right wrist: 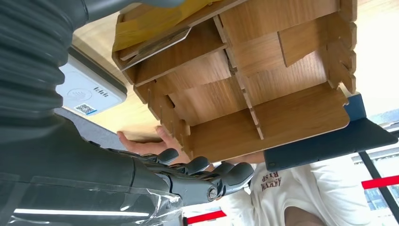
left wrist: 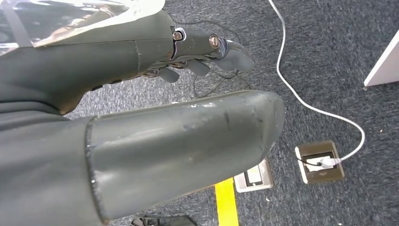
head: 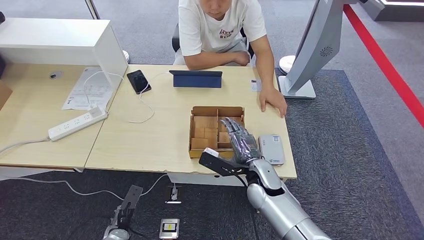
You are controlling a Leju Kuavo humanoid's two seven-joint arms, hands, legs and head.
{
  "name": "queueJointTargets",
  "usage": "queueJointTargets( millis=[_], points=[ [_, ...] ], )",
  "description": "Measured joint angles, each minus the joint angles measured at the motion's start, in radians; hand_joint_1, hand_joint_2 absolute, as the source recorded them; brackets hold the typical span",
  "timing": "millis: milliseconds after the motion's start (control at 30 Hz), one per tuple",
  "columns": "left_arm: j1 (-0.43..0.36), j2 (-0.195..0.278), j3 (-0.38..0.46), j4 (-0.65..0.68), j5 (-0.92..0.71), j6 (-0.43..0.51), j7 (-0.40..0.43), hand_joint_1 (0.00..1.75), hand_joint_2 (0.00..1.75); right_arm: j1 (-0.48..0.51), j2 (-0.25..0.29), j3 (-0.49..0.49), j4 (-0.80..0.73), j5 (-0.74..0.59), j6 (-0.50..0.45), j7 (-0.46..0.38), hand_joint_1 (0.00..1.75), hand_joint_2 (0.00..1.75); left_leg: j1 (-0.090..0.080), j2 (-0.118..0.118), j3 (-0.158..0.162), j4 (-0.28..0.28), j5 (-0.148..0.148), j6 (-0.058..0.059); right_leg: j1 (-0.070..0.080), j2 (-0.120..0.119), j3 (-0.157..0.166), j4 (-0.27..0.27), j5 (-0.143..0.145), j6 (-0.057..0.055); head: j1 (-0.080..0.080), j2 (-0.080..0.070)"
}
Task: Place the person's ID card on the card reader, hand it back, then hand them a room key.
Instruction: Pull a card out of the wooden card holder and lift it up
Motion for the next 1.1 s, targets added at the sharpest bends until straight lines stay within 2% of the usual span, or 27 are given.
queueJointTargets(
  millis=[400,1100],
  points=[
    [-0.004,0.000,-0.022,0.000,-0.016,0.000,0.001,0.00,0.00,0.001,-0.023,0.009,0.039,0.007,-0.075,-0.028,0.00,1.75,0.000,0.000,0.000,0.000,0.000,0.000,0.000,0.000,0.000,0.000,0.000,0.000,0.000,0.000],
    [-0.007,0.000,-0.049,0.000,-0.026,-0.006,0.019,0.00,0.00,0.000,-0.047,0.019,0.152,0.036,-0.126,-0.013,0.00,1.75,0.000,0.000,0.000,0.000,0.000,0.000,0.000,0.000,0.000,0.000,0.000,0.000,0.000,0.000]
  ],
)
